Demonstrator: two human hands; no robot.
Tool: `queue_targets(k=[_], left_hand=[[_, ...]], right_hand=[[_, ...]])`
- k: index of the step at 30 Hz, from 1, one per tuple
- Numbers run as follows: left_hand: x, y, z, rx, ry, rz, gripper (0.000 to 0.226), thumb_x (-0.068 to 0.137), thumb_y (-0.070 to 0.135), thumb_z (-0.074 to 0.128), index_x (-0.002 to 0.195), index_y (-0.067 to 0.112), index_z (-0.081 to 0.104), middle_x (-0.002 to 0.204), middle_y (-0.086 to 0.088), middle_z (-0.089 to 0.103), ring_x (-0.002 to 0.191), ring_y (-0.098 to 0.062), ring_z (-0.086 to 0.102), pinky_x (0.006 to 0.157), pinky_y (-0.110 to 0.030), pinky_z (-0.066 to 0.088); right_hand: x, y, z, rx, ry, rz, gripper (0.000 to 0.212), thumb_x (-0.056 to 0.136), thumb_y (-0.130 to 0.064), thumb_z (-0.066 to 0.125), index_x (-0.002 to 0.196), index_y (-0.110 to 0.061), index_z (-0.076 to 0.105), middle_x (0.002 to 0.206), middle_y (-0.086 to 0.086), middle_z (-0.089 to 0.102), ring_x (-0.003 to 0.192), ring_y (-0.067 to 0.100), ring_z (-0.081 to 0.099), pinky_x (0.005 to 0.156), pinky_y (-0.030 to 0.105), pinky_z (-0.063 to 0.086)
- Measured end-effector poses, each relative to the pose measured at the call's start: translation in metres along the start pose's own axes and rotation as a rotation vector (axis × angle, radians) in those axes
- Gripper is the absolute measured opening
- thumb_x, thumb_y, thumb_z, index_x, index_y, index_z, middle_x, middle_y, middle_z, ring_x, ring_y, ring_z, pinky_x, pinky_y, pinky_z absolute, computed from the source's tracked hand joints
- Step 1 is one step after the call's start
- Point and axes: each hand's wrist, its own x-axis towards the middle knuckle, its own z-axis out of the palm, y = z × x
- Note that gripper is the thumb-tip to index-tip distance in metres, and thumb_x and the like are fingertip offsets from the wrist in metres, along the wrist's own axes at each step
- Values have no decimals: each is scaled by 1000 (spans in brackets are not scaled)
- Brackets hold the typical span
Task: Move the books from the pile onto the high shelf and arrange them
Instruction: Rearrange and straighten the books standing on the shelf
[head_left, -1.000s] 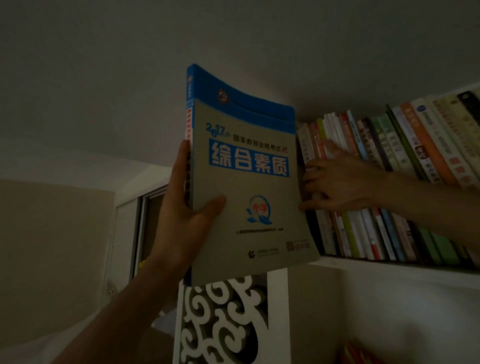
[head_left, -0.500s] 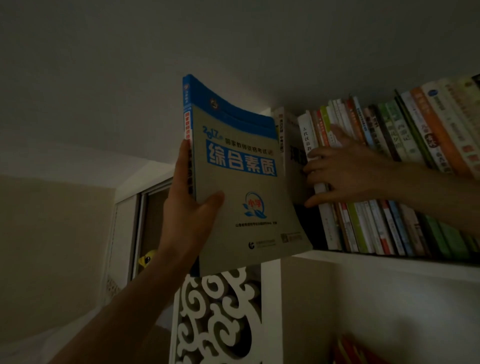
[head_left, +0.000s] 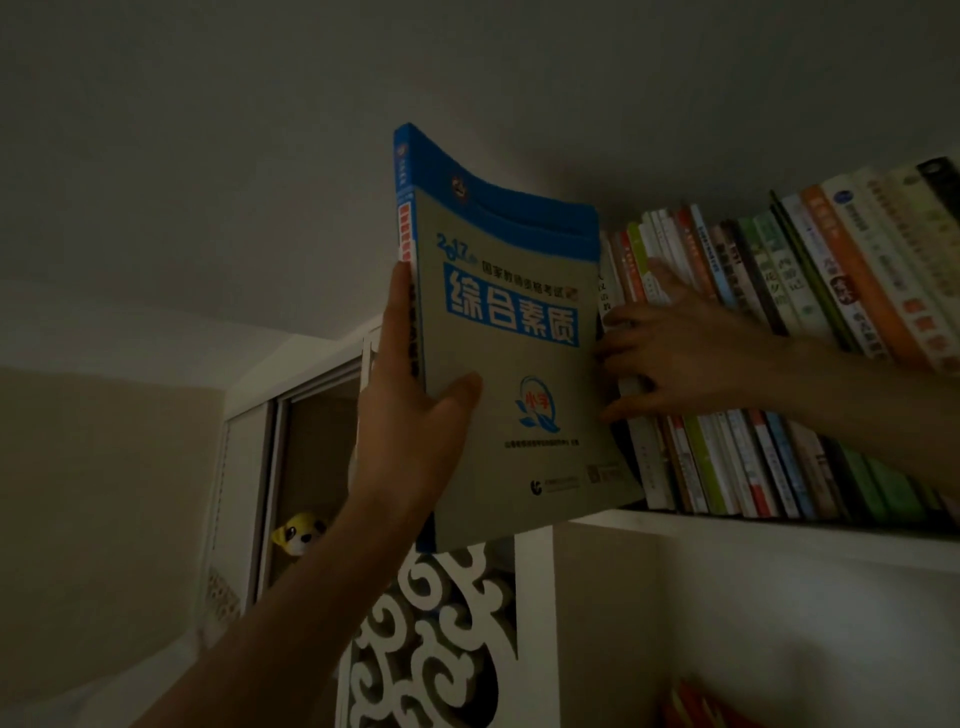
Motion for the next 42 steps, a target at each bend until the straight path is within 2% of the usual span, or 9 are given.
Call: queue_targets(k=[6, 15, 18, 21, 26, 29, 34, 38, 42], left_hand=[[-9, -14, 5, -15, 85, -66, 89, 86, 0, 56, 144, 48, 9, 127, 11, 53, 103, -12, 63, 79, -49, 56], [-15, -13, 16, 5, 97, -13, 88, 87, 1, 55, 144, 47, 7, 132, 13, 50, 104, -7, 61, 78, -40, 58], [-16, -7, 26, 31, 90, 48, 89, 86, 1, 56, 145, 46, 7, 135, 14, 47, 108, -5, 58, 81, -43, 57], [-14, -2, 35, 30, 80, 86, 89, 86, -1, 55, 145, 44, 6, 130, 22, 47, 109, 1, 56, 84, -37, 56], [-9, -7, 47, 56, 69, 101, 89, 87, -2, 54, 146, 42, 4, 111, 40, 38, 97, 19, 52, 77, -18, 55], [4, -13, 53, 85, 55, 79, 89, 88, 0, 53, 146, 42, 1, 115, 36, 36, 87, 23, 51, 68, -11, 52], [24, -29, 79, 164, 22, 27, 88, 88, 1, 52, 146, 39, -2, 141, 8, 41, 86, 8, 50, 53, -2, 45], [23, -57, 104, 209, -15, -9, 87, 89, 5, 53, 147, 36, -4, 142, 2, 43, 72, 16, 44, 51, -2, 40], [26, -72, 119, 300, 24, -16, 88, 89, 20, 58, 145, 39, -7, 136, 2, 49, 70, 8, 45, 54, -11, 38]], right_hand=[[-3, 3, 6, -30, -25, -31, 83, 89, -70, 8, 77, -23, 74, 92, -4, 73, 98, 25, 66, 105, 57, 10], [-5, 8, 9, -110, -61, -79, 81, 90, -66, 6, 80, -23, 74, 94, -2, 72, 100, 26, 64, 107, 56, 2], [-3, 7, 7, -95, -56, -68, 81, 91, -65, 8, 78, -21, 74, 88, -1, 72, 96, 28, 65, 105, 66, 8], [-2, 7, 3, -100, -59, -85, 79, 94, -62, 8, 79, -22, 74, 88, 0, 72, 97, 31, 65, 97, 71, 12], [-5, 8, 0, -93, -48, -83, 75, 94, -60, 7, 82, -26, 73, 90, -1, 71, 98, 31, 63, 105, 66, 6], [-4, 7, 0, -100, -71, -55, 74, 96, -58, 9, 75, -22, 71, 84, 0, 69, 93, 31, 63, 105, 64, 4], [-2, 6, 0, -78, -49, -40, 54, 86, -56, 30, 73, -24, 71, 83, -1, 69, 96, 29, 64, 102, 69, 10], [-2, 7, 3, -43, 34, -39, 73, 95, -59, 12, 71, -23, 72, 83, -3, 70, 94, 28, 66, 97, 69, 15], [-2, 6, 5, -32, 63, -31, 79, 95, -60, 7, 68, -23, 72, 80, -3, 72, 91, 27, 68, 96, 69, 18]])
